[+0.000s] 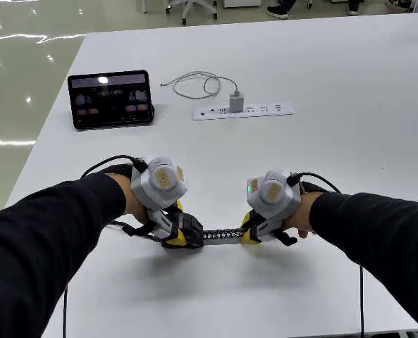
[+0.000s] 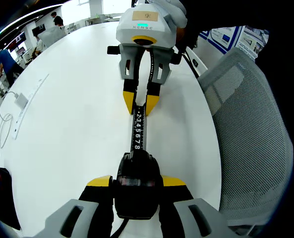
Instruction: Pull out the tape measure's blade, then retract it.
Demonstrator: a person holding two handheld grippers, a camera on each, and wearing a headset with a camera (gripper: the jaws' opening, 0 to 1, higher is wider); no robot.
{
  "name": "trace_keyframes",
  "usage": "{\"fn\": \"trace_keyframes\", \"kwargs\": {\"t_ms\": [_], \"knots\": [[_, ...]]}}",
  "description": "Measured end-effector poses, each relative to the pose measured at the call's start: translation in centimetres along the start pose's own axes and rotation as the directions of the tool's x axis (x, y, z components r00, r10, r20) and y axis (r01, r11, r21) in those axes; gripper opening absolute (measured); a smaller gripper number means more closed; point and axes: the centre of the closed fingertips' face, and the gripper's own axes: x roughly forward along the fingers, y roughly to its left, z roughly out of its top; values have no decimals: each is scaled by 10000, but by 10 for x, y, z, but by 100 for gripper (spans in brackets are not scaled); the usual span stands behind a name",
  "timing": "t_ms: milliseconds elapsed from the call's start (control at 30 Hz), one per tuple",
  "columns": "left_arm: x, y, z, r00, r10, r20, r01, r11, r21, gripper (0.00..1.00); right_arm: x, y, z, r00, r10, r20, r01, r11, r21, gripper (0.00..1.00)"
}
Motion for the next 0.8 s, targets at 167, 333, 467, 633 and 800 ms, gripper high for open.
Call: {"fn": "trace_keyframes", "kwargs": {"t_ms": [167,333,467,633,800], "knots": [[0,0,0,10000,-10,27,10,10000,2,31,-2,-1,-4,10000,-26,-50,27,10000,30,10],[1,1,0,10000,6,25,-6,10000,-4,31,-3,-1,-6,10000,-50,-56,50,10000,86,10],[1,2,0,10000,26,42,-26,10000,-12,31,-5,-2,-9,10000,-79,-39,79,9999,82,10],[1,1,0,9999,41,99,-41,10000,-51,31,-7,-1,-12,9999,-129,62,127,9997,225,10],[1,1,0,9999,68,92,-68,10000,-3,31,-9,-1,-15,9999,-114,10,114,9997,194,10]]}}
